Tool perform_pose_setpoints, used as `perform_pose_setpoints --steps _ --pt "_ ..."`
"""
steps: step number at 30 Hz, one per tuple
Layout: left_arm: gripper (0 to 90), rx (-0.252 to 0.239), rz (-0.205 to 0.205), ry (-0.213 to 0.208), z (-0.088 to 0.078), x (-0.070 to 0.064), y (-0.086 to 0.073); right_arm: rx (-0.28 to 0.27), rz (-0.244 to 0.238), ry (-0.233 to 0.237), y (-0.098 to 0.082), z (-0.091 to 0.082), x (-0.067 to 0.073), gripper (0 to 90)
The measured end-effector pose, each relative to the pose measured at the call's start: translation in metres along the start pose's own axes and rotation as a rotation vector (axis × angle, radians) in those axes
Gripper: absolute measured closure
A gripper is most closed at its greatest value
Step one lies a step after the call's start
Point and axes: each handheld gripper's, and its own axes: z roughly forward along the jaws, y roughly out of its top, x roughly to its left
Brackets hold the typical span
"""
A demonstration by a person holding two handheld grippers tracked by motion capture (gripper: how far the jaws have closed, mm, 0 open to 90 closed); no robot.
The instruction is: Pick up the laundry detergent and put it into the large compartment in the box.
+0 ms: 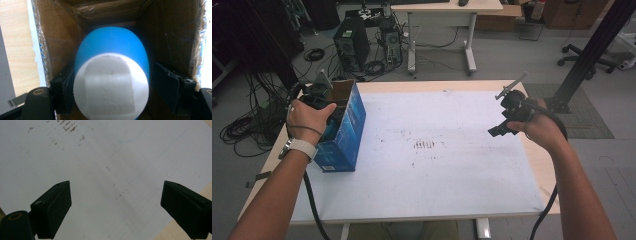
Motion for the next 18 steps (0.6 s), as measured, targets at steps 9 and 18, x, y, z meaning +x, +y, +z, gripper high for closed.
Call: perform_pose_setpoints --steps 9,18 --pt "23.8 -0.013 -0.006 -0.005 -0.0029 0.0001 -0.0012 -0.002 0.001 0.0 -0.0001 -0.0006 0.0006 9.8" --pt "23.6 -0.03 0.003 0.0 -0.0074 0.0001 -0.0021 -0.005 -0.001 -0.001 -0.0001 -0.0019 0.0017 9.8"
